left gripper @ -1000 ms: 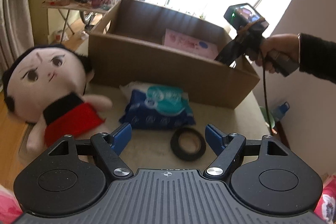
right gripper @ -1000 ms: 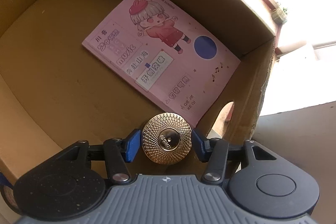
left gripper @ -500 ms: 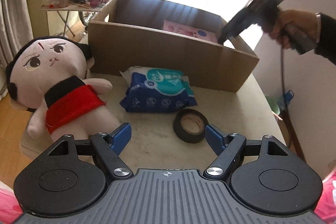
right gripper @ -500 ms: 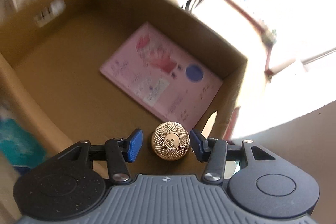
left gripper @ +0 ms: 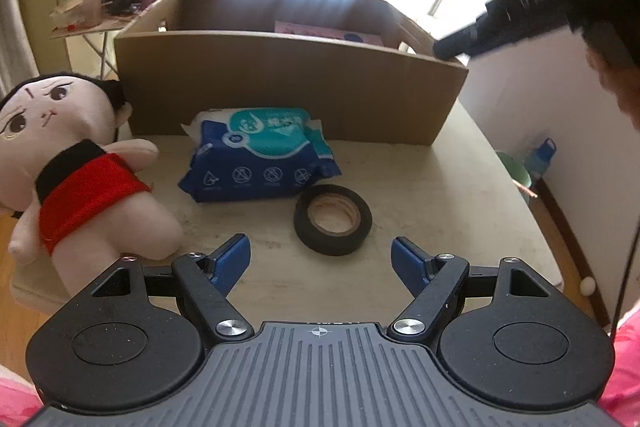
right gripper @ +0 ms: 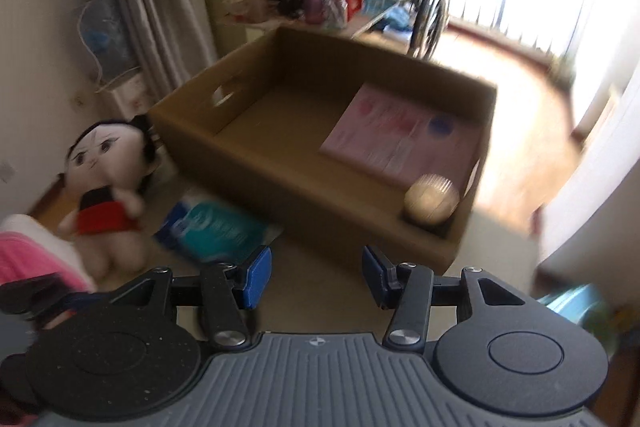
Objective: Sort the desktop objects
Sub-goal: 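Move the right gripper down to the black tape roll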
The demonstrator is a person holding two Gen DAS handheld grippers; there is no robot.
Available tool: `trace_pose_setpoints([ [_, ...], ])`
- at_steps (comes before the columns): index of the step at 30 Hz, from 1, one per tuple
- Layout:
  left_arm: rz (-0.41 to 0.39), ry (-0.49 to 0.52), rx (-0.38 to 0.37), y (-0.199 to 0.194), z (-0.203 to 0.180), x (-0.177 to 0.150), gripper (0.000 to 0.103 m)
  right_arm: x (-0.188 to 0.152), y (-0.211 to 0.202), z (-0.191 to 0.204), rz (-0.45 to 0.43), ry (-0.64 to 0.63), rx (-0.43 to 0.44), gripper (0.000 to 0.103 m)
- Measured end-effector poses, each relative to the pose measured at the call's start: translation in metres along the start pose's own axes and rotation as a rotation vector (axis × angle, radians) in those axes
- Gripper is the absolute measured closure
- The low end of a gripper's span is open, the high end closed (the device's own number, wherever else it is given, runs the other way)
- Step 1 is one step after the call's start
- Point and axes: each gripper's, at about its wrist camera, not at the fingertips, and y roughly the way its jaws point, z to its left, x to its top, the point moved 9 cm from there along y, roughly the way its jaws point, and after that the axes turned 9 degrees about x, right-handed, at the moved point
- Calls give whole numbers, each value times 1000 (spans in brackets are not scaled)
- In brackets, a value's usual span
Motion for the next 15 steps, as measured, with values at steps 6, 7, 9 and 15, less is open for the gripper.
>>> trace_pose_setpoints([
  [6,15,47,6,16,-11,-3,25,-33,29,10,33,76,63,50],
  [7,19,55,8,19,-12,-3,24,-36,33,11,36,84,71,50],
  [9,23,76,14,26,-15,-4,24,-40,44,14,45,89,80,50],
  [15,21,132,20,40,-22,-5,23,-53,74,20,63,44,54,50],
])
